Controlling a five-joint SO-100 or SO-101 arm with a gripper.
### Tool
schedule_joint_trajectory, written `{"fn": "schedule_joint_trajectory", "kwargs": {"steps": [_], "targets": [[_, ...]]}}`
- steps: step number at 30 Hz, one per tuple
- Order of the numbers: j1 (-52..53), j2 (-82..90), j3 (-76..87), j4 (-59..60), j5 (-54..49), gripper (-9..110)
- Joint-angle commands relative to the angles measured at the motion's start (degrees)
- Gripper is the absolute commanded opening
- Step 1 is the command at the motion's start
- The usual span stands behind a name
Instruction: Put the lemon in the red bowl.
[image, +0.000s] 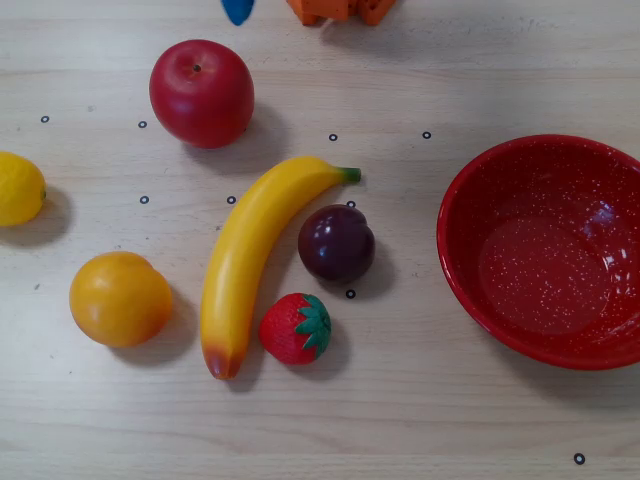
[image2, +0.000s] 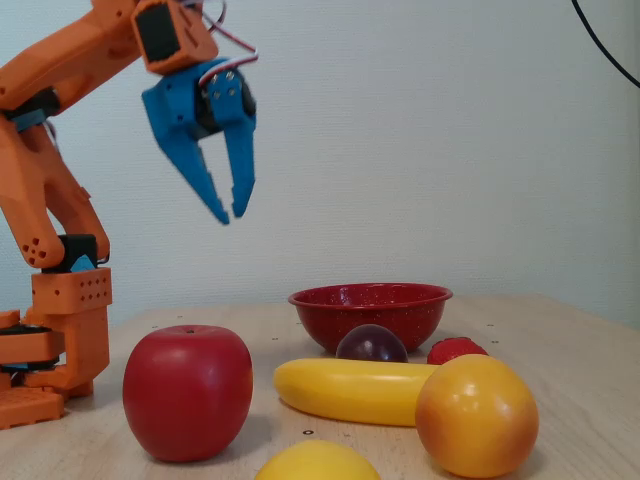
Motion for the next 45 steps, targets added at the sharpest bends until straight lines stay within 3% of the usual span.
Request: {"fn": "schedule_joint_trajectory", "kwargs": {"steps": [1, 17, 30, 35, 39, 45], "targets": [[-2.7, -1.1, -9.1, 1.8, 3.1, 0], [-21.1, -29.8, -41.9, 8.5, 14.4, 0], [-31.9, -45.0, -51.2, 8.5, 25.7, 1], [-33.7, -49.0, -53.6, 8.6, 27.2, 12], [-35.3, -52.3, -56.6, 8.6, 28.7, 33], [-37.3, -57.4, -62.7, 8.6, 31.9, 52]]}}
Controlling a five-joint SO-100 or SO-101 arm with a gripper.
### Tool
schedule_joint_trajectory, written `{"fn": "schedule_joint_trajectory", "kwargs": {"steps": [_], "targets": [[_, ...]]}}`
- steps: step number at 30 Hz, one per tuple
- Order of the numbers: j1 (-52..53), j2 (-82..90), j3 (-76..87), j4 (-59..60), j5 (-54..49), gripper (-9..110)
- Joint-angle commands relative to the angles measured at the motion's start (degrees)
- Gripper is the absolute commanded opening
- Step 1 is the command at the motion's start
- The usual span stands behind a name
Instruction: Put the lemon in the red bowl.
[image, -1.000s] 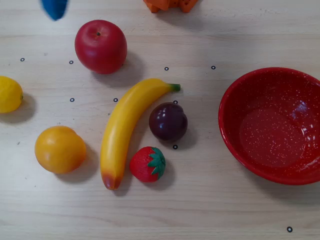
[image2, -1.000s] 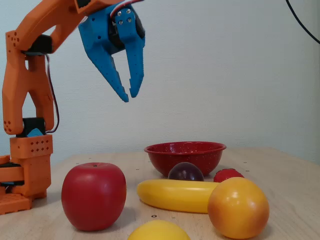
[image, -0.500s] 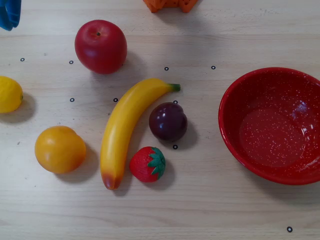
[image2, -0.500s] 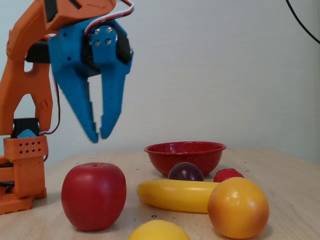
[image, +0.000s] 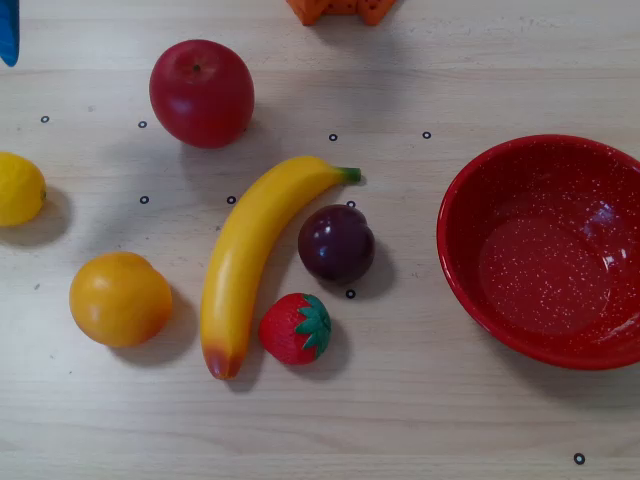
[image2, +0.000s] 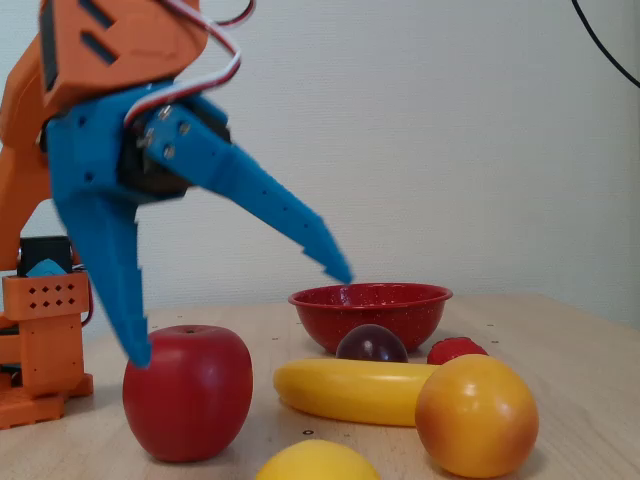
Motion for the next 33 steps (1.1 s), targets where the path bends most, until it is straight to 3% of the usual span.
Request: {"fn": "schedule_joint_trajectory", "kwargs": {"steps": [1, 12, 33], "targets": [[-1.3, 2.6, -6.6, 5.2, 3.3, 54], [-3.6, -6.2, -10.9, 5.2, 12.7, 71], [0.8, -22.0, -23.7, 1.9, 13.6, 71]]}}
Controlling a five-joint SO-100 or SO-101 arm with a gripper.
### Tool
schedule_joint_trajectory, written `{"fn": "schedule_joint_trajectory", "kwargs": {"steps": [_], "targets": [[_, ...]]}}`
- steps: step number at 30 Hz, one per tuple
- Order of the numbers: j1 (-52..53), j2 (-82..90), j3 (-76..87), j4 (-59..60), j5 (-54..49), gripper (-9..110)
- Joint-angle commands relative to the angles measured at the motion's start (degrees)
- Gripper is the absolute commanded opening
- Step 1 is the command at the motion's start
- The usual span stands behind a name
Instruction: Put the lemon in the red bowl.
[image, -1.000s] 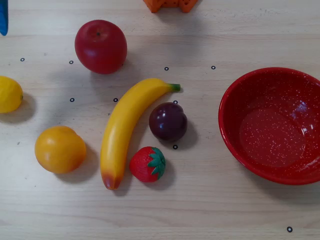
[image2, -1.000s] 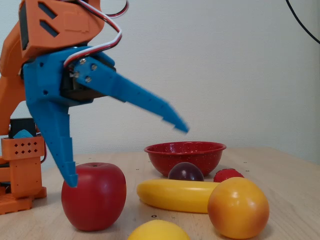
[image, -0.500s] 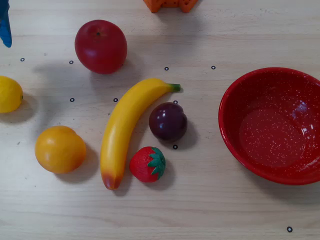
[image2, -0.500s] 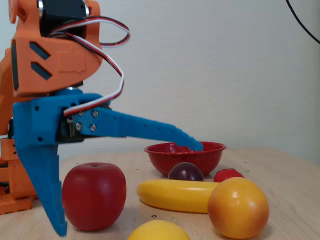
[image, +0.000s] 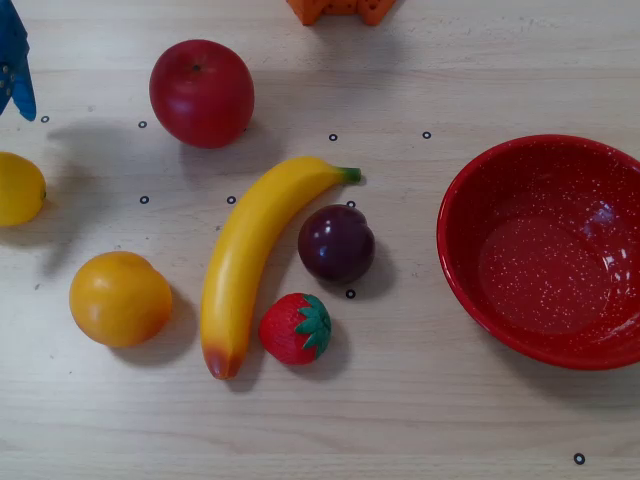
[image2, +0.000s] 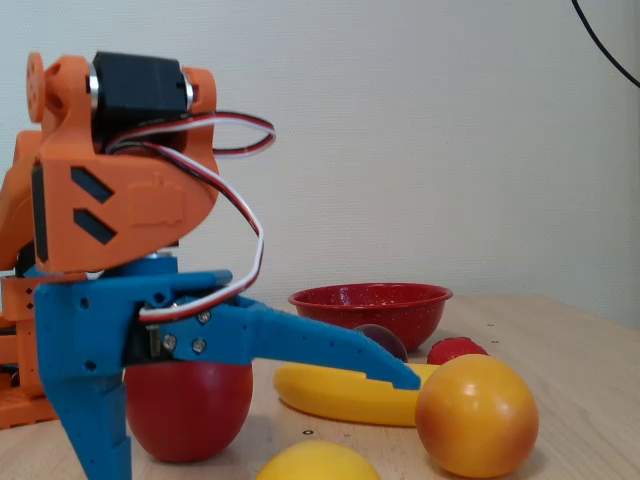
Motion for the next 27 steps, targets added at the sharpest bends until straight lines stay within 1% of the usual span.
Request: {"fn": "schedule_joint_trajectory", "kwargs": {"steps": [1, 8, 27], "targets": [[3.0, 3.3, -5.4, 1.6, 1.0, 71], [4.0, 0.3, -5.7, -2.0, 0.7, 71], [6.2, -4.7, -8.5, -6.9, -1.1, 71]]}}
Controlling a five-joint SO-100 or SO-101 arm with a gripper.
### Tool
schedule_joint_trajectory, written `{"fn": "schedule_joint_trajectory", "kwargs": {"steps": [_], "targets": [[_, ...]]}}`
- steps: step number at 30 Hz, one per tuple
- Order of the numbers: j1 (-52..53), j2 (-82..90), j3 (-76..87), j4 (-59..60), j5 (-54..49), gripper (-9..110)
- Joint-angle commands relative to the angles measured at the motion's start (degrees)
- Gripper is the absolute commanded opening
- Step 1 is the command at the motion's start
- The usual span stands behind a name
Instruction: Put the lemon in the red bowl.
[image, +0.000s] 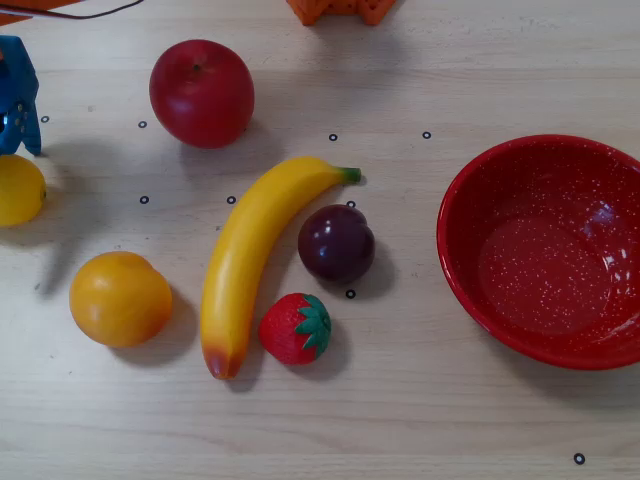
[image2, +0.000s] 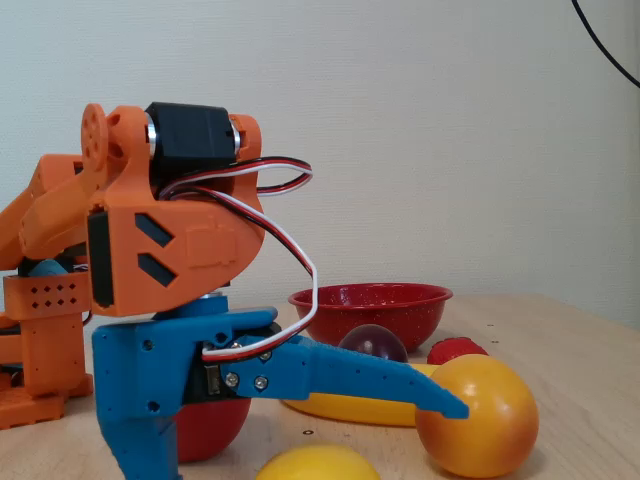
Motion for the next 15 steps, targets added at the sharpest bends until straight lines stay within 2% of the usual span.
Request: {"fn": "schedule_joint_trajectory", "kwargs": {"steps": [1, 15], "targets": [[2.5, 2.3, -3.3, -2.8, -1.1, 71], [1.8, 1.0, -3.9, -3.1, -1.6, 69]]}}
